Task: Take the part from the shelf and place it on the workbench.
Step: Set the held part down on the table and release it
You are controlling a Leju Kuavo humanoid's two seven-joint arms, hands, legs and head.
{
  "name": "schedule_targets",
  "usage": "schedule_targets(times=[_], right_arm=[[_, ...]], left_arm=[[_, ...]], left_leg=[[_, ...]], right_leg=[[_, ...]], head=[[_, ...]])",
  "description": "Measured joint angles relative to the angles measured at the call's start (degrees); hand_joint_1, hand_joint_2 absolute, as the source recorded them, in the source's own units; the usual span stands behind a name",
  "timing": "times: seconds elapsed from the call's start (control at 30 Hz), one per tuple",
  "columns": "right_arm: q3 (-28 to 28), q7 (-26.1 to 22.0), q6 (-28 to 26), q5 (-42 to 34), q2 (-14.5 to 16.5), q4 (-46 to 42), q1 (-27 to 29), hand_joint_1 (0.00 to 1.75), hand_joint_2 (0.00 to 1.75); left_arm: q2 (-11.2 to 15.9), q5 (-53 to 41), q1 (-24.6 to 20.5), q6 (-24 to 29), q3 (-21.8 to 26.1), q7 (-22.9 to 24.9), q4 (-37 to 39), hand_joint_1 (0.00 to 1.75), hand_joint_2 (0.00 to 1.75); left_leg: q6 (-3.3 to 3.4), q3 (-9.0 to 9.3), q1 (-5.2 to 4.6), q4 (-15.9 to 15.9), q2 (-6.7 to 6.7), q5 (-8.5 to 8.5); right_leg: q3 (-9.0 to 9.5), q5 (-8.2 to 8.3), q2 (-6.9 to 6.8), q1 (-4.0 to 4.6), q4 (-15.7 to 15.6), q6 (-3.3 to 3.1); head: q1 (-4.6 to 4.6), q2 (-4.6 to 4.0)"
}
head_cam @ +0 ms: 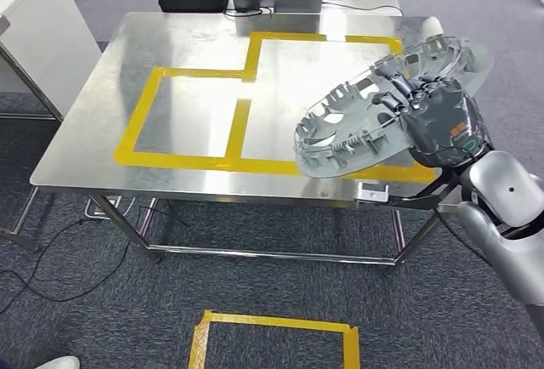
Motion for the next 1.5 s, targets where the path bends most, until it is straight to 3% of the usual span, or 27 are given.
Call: schedule_targets(times=[0.07,0.1,0.13,0.17,0.2,0.27,0.3,0.4,0.47,0.53,0.57,0.6,0.63,0.7,0.77,0.9,0.97,1.0,1.07,1.13,1.17,1.23,1.3,1.43,1.5], right_arm=[[0.11,-0.01,0.03,0.00,0.00,0.02,0.13,1.75,1.75],[0.21,-0.02,0.03,-0.01,0.00,0.03,0.28,1.75,1.75],[0.30,-0.03,0.04,-0.01,0.00,0.04,0.47,1.75,1.75],[0.38,-0.03,0.05,-0.01,0.00,0.04,0.65,1.75,1.75],[0.44,-0.02,0.08,-0.01,0.00,0.07,0.79,1.75,1.75],[0.61,0.00,0.27,0.01,0.01,0.18,0.94,1.75,1.75],[0.72,0.02,0.39,0.03,0.01,0.25,1.02,1.75,1.75],[0.97,0.02,0.64,0.10,0.00,0.42,1.30,1.75,1.75],[1.10,0.03,0.74,0.13,0.00,0.59,1.30,1.75,1.75],[1.40,0.07,1.06,0.16,0.01,0.94,1.28,1.75,1.75],[1.64,0.08,1.44,0.18,0.03,1.28,1.39,1.75,1.75],[1.97,0.08,1.93,0.20,0.09,1.72,1.53,1.75,1.75],[2.34,0.06,2.48,0.20,0.20,2.23,1.63,1.75,1.75],[3.02,0.04,3.26,0.19,0.66,3.31,1.56,1.75,1.75],[3.45,0.02,3.64,0.22,1.25,4.36,1.07,1.75,1.75],[3.68,0.02,3.84,0.27,1.64,5.02,0.55,1.75,1.75],[4.29,0.28,4.27,0.55,3.20,7.05,-0.34,1.75,1.75],[4.79,0.49,4.52,0.72,4.50,8.77,-1.03,1.75,1.75],[5.72,0.90,5.06,0.86,7.07,12.32,-2.06,1.75,1.75],[6.37,1.17,6.99,0.33,8.31,14.82,-2.29,1.75,1.75],[6.75,1.27,8.85,-0.30,8.77,16.31,-2.42,1.75,1.75],[7.58,1.19,13.78,-2.29,9.30,19.79,-3.01,1.75,1.75],[8.62,0.63,18.42,-4.61,9.46,23.84,-3.93,1.75,1.75],[10.63,-1.38,25.36,-10.75,9.46,32.01,-5.12,1.75,1.75],[11.52,-1.90,27.46,-13.25,9.41,35.23,-5.55,1.75,1.75]], left_arm=[[0.00,-0.01,-0.04,0.01,0.00,0.01,0.00,0.00,1.75],[0.03,-0.02,0.01,0.01,0.00,0.01,0.00,0.00,1.75],[0.07,-0.04,0.09,0.01,0.00,0.01,0.00,0.00,1.75],[0.10,-0.07,0.20,0.00,0.00,0.02,0.00,0.00,1.75],[0.14,-0.11,0.36,-0.01,0.00,0.06,0.00,0.00,1.75],[0.19,-0.23,0.48,0.11,0.00,0.35,0.00,0.00,1.75],[0.20,-0.30,0.52,0.21,0.00,0.61,0.00,0.00,1.75],[0.18,-0.48,0.41,0.51,0.00,1.14,0.00,0.00,1.75],[0.15,-0.54,0.22,0.72,0.00,1.20,0.00,0.00,1.75],[0.01,-0.63,0.02,0.82,0.00,1.20,0.00,0.00,1.75],[-0.07,-0.74,-0.03,0.79,-0.01,1.20,0.00,0.00,1.75],[-0.13,-0.86,-0.04,0.68,-0.02,1.20,0.00,0.00,1.75],[-0.15,-0.97,-0.04,0.51,-0.05,1.19,0.00,0.00,1.75],[-0.19,-1.27,-0.15,0.09,-0.20,1.14,0.00,0.00,1.75],[-0.21,-1.54,-0.42,-0.20,-0.32,1.07,0.00,0.00,1.75],[-0.22,-1.65,-0.64,-0.34,-0.34,1.03,0.00,0.00,1.75],[-0.32,-2.01,-0.89,-0.77,-0.70,1.02,-0.01,0.00,1.75],[-0.37,-2.22,-1.10,-1.18,-0.97,1.00,-0.01,0.00,1.75],[-0.41,-2.44,-1.50,-2.20,-1.40,0.94,-0.02,0.00,1.75],[-0.36,-2.33,-1.62,-3.35,-1.42,0.75,-0.02,0.00,1.75],[-0.29,-2.23,-1.64,-4.00,-1.42,0.54,-0.02,0.00,1.75],[-0.13,-2.06,-1.62,-5.19,-1.42,0.03,-0.02,0.00,1.75],[-0.03,-2.02,-1.63,-5.92,-1.43,-0.32,-0.02,0.00,1.75],[-0.02,-1.91,-1.43,-6.64,-1.55,-0.90,-0.02,0.00,1.75],[-0.02,-1.86,-1.44,-6.42,-1.64,-0.96,-0.02,0.00,1.75]], left_leg=[[-0.47,-3.80,0.29,3.98,0.07,-3.42],[-0.54,-4.58,0.35,3.62,0.08,-4.08],[-0.48,-4.63,0.36,1.68,0.09,-3.24],[-0.29,-4.14,0.35,-1.55,0.10,-0.74],[-0.04,-3.63,0.28,-5.17,0.09,2.80],[0.52,-2.96,0.05,-9.86,0.10,7.47],[0.78,-2.92,-0.11,-10.48,0.08,8.22],[1.53,-2.42,-0.06,-10.96,0.02,8.04],[2.08,-1.93,0.16,-11.52,0.00,7.86],[2.52,-1.60,0.05,-11.57,-0.03,7.35],[2.64,-1.33,0.01,-11.56,-0.07,7.01],[2.67,-0.93,-0.03,-11.56,-0.14,6.64],[2.64,-0.43,-0.04,-11.53,-0.23,6.24],[2.39,0.51,-0.05,-11.43,-0.38,5.41],[2.04,0.77,-0.20,-11.16,-0.43,4.88],[1.82,0.54,-0.32,-10.91,-0.43,4.79],[1.22,-0.07,-0.25,-9.88,-0.29,4.18],[0.67,-1.15,-0.15,-7.63,-0.17,3.03],[-0.38,-4.63,0.08,-0.06,0.05,-0.28],[-0.58,-7.10,0.23,4.67,0.07,-1.10],[-0.51,-6.96,0.24,4.00,0.07,0.09],[-0.10,-4.13,0.22,-2.73,0.06,4.30],[0.34,-1.23,0.04,-9.08,0.05,6.45],[1.20,-0.14,0.01,-11.48,-0.07,6.33],[1.82,0.30,0.29,-12.11,-0.06,6.60]], right_leg=[[1.31,-1.18,0.05,-0.01,-0.01,-0.01],[2.12,-1.81,0.10,-0.01,-0.02,0.04],[2.99,-2.44,0.13,-0.02,-0.02,0.12],[3.86,-3.07,0.14,-0.02,-0.05,0.25],[4.52,-3.68,0.14,0.01,-0.02,0.46],[5.25,-4.67,0.31,0.13,0.00,1.11],[5.35,-5.03,0.38,0.14,-0.06,1.48],[5.30,-5.98,0.30,-0.03,-0.32,2.43],[3.19,-7.79,0.16,-0.05,3.18,2.82],[-1.48,-10.14,0.13,-0.02,10.73,2.92],[-3.80,-10.43,0.15,-0.01,13.79,2.91],[-5.29,-9.56,0.16,0.00,14.98,2.87],[-5.69,-7.50,0.15,0.01,13.90,2.81],[-4.12,-2.20,0.11,0.04,7.46,2.59],[-2.33,0.39,0.09,0.25,2.90,2.36],[-1.64,0.20,0.08,0.44,1.92,2.17],[-1.26,-0.45,0.10,0.33,1.28,1.48],[-0.91,-0.82,0.05,0.21,0.94,0.96],[-0.22,-1.10,-0.14,-0.05,0.69,0.14],[0.26,-1.36,-0.20,-0.04,0.69,-0.03],[0.53,-1.50,-0.19,-0.03,0.69,-0.04],[1.09,-1.79,-0.14,-0.03,0.69,0.15],[1.27,-2.06,-0.12,0.17,0.71,0.58],[1.21,-2.23,-0.22,0.26,0.40,1.84],[-0.14,-3.87,-0.23,0.23,2.92,2.36]], head=[[-0.06,0.00],[-0.04,0.00],[-0.06,0.00],[-0.06,0.00],[-0.06,0.00],[-0.03,-0.01],[0.01,-0.01],[0.17,-0.01],[0.37,-0.01],[0.51,0.00],[0.52,0.00],[0.53,0.00],[0.53,0.00],[0.52,-0.01],[0.47,-0.01],[0.50,0.00],[0.61,0.00],[0.64,0.00],[0.55,0.00],[0.55,0.00],[0.55,0.00],[0.55,0.00],[0.57,0.00],[0.62,0.00],[0.75,0.00]])
